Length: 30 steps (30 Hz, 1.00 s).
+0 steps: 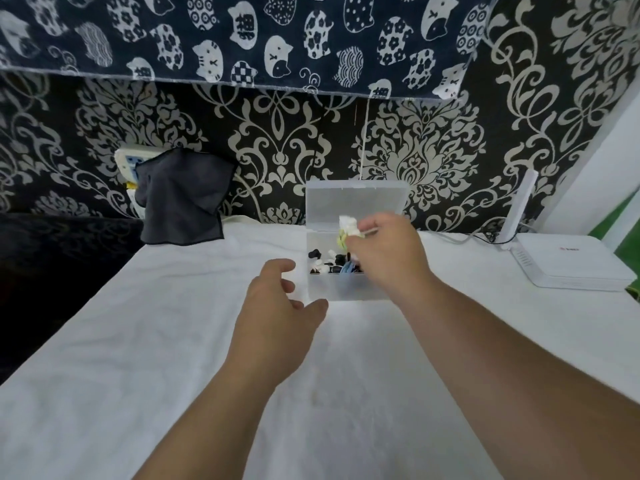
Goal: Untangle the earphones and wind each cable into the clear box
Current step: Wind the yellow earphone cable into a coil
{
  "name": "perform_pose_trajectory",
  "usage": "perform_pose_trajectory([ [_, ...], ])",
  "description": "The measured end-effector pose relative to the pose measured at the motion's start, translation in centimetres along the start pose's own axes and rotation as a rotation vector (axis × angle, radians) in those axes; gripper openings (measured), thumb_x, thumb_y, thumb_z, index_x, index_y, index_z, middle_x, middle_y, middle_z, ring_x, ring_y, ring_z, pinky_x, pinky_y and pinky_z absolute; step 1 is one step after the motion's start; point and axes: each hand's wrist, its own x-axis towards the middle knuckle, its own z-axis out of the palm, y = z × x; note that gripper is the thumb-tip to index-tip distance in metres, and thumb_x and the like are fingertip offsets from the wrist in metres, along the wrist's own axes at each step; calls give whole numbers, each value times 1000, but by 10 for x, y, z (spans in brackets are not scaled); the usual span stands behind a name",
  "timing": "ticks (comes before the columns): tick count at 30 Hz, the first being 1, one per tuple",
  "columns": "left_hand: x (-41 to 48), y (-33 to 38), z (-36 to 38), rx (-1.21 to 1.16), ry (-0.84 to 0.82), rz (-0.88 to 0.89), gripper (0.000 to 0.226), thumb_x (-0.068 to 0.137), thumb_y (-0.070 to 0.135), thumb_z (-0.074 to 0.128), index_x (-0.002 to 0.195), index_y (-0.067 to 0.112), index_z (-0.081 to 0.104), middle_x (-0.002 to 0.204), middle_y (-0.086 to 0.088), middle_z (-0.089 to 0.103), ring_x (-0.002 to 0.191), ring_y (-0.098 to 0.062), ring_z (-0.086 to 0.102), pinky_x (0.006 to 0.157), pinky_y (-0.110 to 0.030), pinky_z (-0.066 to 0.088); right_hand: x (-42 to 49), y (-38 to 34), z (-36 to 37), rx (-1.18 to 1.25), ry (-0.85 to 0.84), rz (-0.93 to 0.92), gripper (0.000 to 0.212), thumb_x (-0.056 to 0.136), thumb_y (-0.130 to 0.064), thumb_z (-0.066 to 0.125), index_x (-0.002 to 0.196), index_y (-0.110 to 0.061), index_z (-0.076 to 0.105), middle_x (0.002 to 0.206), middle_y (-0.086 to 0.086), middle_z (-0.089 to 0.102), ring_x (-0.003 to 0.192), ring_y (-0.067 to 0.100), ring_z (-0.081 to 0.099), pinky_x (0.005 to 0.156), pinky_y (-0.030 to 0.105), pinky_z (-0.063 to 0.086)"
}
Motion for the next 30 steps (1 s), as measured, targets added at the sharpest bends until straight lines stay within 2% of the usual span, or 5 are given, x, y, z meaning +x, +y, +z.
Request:
perform_pose_trajectory([
  [5,7,-2,-8,135,73,50,60,85,28,72,135,34,39,119,10,47,90,2,56,77,-33,54,18,0,37,-518,-90,-100,28,83,-37,73,103,-18,66,107,2,59,89,25,62,73,33,52],
  [7,9,-2,-9,132,75,35,60,85,27,72,135,33,40,119,10,48,89,2,56,77,-33,53,15,6,41,-595,-131,-98,14,84,-21,65,97,-19,68,105,0,62,90,25,60,67,30,47],
  [15,8,-2,-11,135,64,1,58,87,27,70,136,32,40,119,8,48,88,-1,57,79,-37,55,3,18,22,-206,-204,-79,32,91,-5,49,106,-20,73,108,0,70,98,23,64,75,33,55],
  [24,11,-4,-6,146,46,20,56,91,24,65,139,31,38,121,9,50,93,-3,57,81,-36,53,22,2,-33,-387,216,-390,49,84,7,57,128,-17,57,129,0,48,120,19,46,98,26,41],
  [30,20,-4,1,121,51,26,56,92,20,62,141,30,37,126,7,51,102,-13,58,87,-37,52,36,-9,-39,-688,-138,-385,80,83,1,53,156,-21,27,160,0,29,148,22,23,123,47,15],
])
